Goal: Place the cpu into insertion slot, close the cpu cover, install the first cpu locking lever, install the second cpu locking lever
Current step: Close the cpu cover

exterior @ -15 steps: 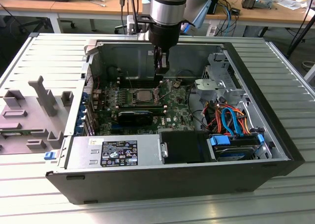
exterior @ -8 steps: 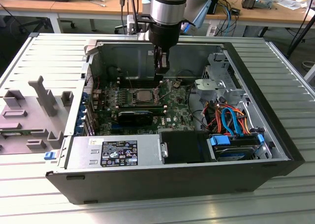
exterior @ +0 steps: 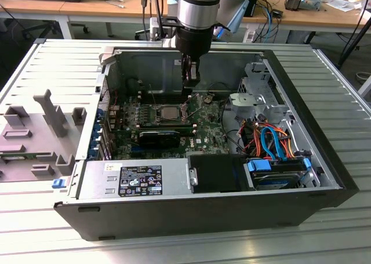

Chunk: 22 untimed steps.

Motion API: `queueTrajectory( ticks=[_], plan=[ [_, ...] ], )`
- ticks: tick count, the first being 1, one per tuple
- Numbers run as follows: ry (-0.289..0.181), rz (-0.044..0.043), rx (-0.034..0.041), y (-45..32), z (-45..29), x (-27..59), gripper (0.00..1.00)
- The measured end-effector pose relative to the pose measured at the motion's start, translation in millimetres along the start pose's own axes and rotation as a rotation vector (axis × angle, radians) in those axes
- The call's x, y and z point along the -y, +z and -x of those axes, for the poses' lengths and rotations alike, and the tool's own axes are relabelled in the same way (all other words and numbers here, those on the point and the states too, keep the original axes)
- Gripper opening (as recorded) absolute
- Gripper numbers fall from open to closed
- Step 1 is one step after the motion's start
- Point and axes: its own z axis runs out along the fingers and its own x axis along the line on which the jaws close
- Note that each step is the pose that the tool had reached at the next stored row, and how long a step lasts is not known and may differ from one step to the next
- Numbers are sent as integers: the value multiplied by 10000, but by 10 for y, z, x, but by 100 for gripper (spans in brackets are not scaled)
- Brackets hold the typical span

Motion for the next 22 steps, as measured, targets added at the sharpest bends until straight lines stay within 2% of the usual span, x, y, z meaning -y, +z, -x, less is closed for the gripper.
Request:
queueTrajectory(
  ticks=[22],
  plan=[
    [1,-1,1,-4,-2,161,11]
  ],
)
